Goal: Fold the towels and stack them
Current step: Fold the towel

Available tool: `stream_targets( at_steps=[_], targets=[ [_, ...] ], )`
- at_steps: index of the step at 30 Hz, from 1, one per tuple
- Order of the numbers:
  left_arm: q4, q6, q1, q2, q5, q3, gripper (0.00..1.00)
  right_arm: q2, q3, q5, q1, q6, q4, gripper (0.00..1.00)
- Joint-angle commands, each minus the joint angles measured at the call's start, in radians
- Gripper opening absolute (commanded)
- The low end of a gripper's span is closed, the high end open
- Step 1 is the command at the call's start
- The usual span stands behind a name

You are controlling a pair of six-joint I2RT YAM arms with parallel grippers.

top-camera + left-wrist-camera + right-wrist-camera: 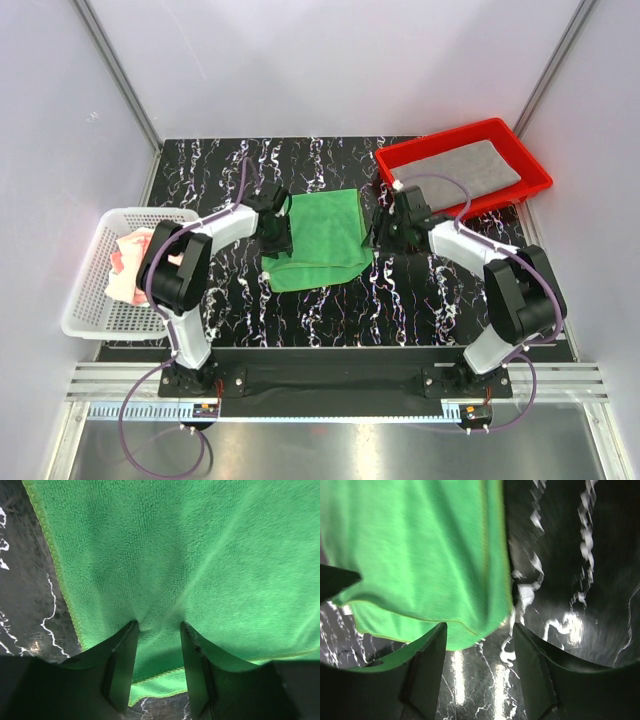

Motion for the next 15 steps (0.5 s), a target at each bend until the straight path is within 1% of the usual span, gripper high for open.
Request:
stream_targets(
  at_steps=[1,2,3,6,8,10,12,15],
  targets=[
    [0.028,-0.059,0.008,0.045,-0.054,0.009,0.45,-0.050,-0.103,0.046,0.009,0.185,0.115,0.63],
    [0.019,-0.060,0.019,0.056,-0.074,0.015,0.45,-0.061,-0.123,0.055,0.009,0.226,0.140,0.63],
    [0.014,-0.056,0.028,0.067,-0.105,0.026,0.45,-0.061,-0.140,0.056,0.010,0.243,0.163,0.65],
    [0.005,-0.047,0.076,0.090,-0.133,0.033,0.45,-0.042,-0.166,0.057,0.015,0.271,0.224,0.67],
    [0.006,-0.041,0.117,0.094,-0.128,0.039,0.45,-0.027,-0.178,0.059,0.023,0.278,0.261,0.67],
    [0.023,-0.033,0.139,0.094,-0.084,0.047,0.45,-0.018,-0.204,0.046,0.033,0.295,0.357,0.68],
    [0.020,-0.025,0.145,0.091,-0.084,0.056,0.45,-0.001,-0.221,0.040,0.055,0.338,0.405,0.68],
    [0.034,-0.019,0.145,0.085,-0.047,0.055,0.45,0.027,-0.246,0.080,0.085,0.401,0.463,0.69]
  ],
)
